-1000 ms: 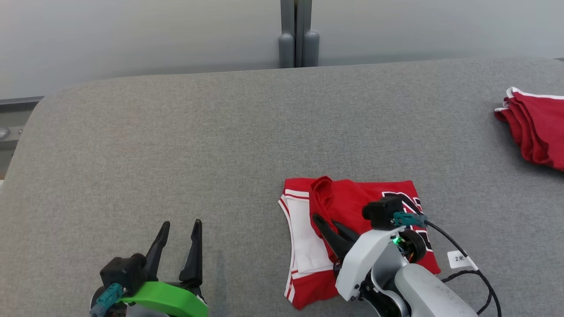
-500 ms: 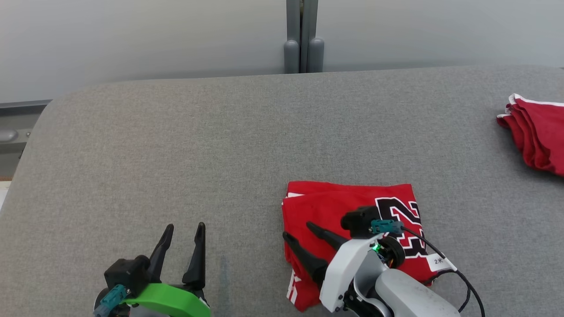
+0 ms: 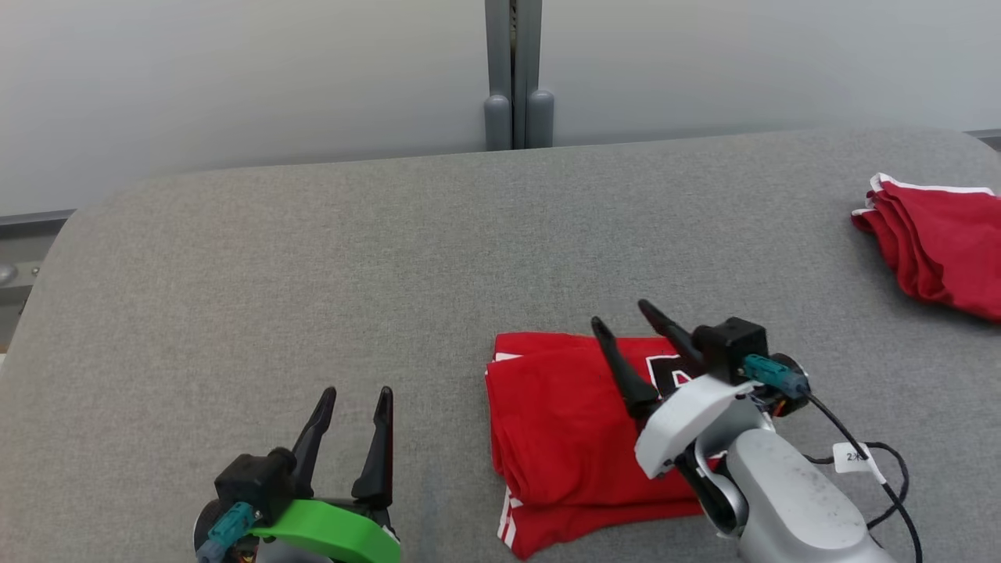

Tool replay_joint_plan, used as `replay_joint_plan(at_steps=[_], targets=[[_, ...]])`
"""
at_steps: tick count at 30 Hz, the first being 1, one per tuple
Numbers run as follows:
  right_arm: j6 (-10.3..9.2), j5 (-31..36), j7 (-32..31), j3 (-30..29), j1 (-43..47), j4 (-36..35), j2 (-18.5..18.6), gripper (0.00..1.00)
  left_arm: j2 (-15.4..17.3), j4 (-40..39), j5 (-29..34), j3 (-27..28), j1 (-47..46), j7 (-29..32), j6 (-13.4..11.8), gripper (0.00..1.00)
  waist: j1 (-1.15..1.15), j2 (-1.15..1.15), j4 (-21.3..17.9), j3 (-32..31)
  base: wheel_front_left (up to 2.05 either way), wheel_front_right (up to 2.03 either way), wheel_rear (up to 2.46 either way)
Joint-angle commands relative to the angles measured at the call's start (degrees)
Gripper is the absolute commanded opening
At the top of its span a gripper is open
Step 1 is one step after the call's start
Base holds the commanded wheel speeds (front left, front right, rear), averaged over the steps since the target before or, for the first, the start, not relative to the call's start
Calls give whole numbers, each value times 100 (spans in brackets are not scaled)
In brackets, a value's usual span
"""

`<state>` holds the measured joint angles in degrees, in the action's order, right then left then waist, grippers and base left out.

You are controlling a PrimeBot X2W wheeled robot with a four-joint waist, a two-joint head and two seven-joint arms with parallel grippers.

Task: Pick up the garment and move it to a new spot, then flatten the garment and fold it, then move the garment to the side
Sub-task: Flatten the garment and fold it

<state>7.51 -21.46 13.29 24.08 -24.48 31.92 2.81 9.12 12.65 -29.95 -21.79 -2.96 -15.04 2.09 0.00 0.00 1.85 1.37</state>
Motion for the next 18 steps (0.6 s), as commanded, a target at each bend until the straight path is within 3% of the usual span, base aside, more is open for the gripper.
replay_joint_plan(at_steps=[1, 10, 18], targets=[[-6, 272, 67, -226, 141, -55, 46, 100, -45, -10, 110, 9, -61, -15, 32, 100, 0, 0, -58, -55, 0, 0, 0], [-7, 1664, 181, -1840, 1009, -689, 35, 100, -199, 39, 426, 129, 121, -14, 6, 100, 0, 0, -197, -238, 0, 0, 0], [-7, 1552, 189, -2425, 1717, -1131, 21, 100, -303, -85, 554, 715, 565, -15, 46, 100, 0, 0, -281, -400, 0, 0, 0]])
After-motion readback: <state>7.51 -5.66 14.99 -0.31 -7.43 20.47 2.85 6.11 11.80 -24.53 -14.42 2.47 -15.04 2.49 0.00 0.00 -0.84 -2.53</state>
